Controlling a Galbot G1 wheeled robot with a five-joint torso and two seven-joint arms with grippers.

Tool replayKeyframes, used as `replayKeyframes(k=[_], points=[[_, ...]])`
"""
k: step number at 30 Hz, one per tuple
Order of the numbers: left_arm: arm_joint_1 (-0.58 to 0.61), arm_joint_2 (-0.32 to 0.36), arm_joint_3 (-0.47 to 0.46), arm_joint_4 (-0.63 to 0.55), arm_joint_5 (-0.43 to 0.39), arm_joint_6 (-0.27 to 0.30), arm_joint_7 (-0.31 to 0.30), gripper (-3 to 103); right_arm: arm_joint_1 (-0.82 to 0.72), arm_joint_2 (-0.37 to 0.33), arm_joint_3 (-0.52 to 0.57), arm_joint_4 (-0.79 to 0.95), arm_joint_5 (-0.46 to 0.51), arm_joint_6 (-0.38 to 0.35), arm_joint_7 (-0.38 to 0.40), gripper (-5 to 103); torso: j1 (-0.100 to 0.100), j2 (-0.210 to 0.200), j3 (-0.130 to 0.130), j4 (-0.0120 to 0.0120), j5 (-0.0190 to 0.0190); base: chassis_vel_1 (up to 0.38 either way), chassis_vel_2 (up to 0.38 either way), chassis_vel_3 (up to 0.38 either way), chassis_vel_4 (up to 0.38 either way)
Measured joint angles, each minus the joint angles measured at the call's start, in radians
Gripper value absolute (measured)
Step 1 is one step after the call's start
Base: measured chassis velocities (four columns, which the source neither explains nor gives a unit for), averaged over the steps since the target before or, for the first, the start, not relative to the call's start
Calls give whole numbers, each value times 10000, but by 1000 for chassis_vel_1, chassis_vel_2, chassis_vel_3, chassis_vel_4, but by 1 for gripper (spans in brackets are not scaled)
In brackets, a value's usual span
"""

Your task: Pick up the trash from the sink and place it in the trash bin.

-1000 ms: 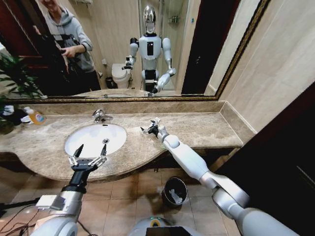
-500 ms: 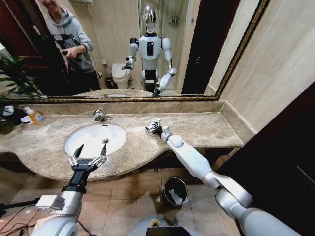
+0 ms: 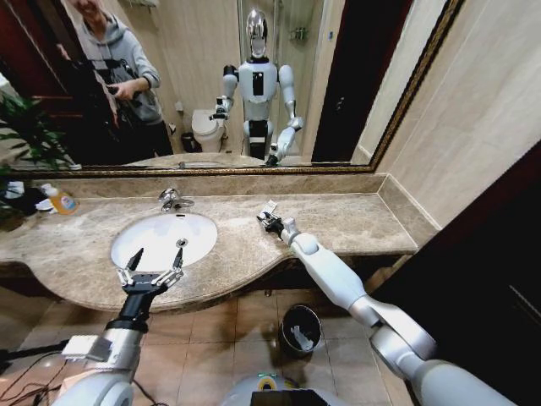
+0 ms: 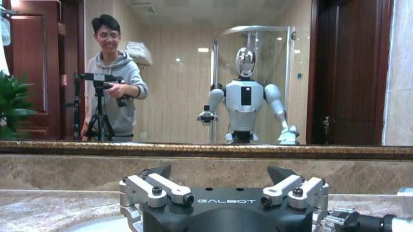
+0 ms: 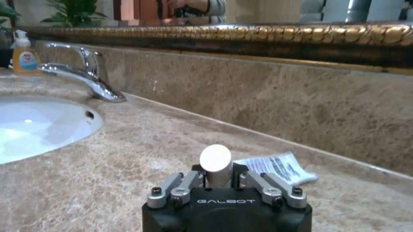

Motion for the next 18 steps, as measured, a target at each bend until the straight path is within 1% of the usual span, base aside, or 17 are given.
replayKeyframes(k=[3,6,7,8,9,10,11,12,13,14,15,17,18], points=[[0,0,0,0,0,0,0,100,22,-141,47,180,68,-181,75,21,0,0,0,1,2,0,0,0,0],[0,0,0,0,0,0,0,100,2,-643,369,796,516,-625,284,21,0,0,0,3,0,0,0,0,0],[0,0,0,0,0,0,0,100,2,-643,369,796,516,-625,284,21,0,0,0,3,0,0,0,0,0],[0,0,0,0,0,0,0,100,-181,-968,604,1272,758,-760,330,21,0,0,0,2,-1,0,0,0,0],[0,0,0,0,0,0,0,100,-340,-1160,760,1559,846,-803,335,21,0,0,0,1,-1,0,0,0,0],[0,0,0,0,0,0,0,100,-593,-1526,954,1964,870,-825,234,21,0,0,0,0,3,0,0,0,0],[0,0,0,0,0,0,0,100,-593,-1526,954,1964,870,-825,234,21,0,0,0,0,3,0,0,0,0],[0,0,1,0,0,0,0,100,-707,-1742,1016,2123,783,-817,142,21,0,0,0,-2,1,0,0,0,0],[0,0,0,-1,0,0,0,100,-871,-2025,1104,2332,620,-790,30,21,0,0,0,1,3,0,0,0,0],[0,0,0,0,1,0,0,100,-1253,-2483,1422,2897,544,-864,-52,21,1,-1,0,0,6,0,0,0,0],[0,0,0,0,1,0,0,100,-1253,-2483,1422,2897,544,-864,-52,21,1,-1,0,0,6,0,0,0,0],[0,2,1,0,0,0,2,100,-2119,-3200,2051,4122,933,-1070,68,21,0,0,-1,0,0,0,0,0,0],[0,2,1,0,0,0,2,100,-2119,-3200,2051,4122,933,-1070,68,21,0,0,-1,0,0,0,0,0,0]])
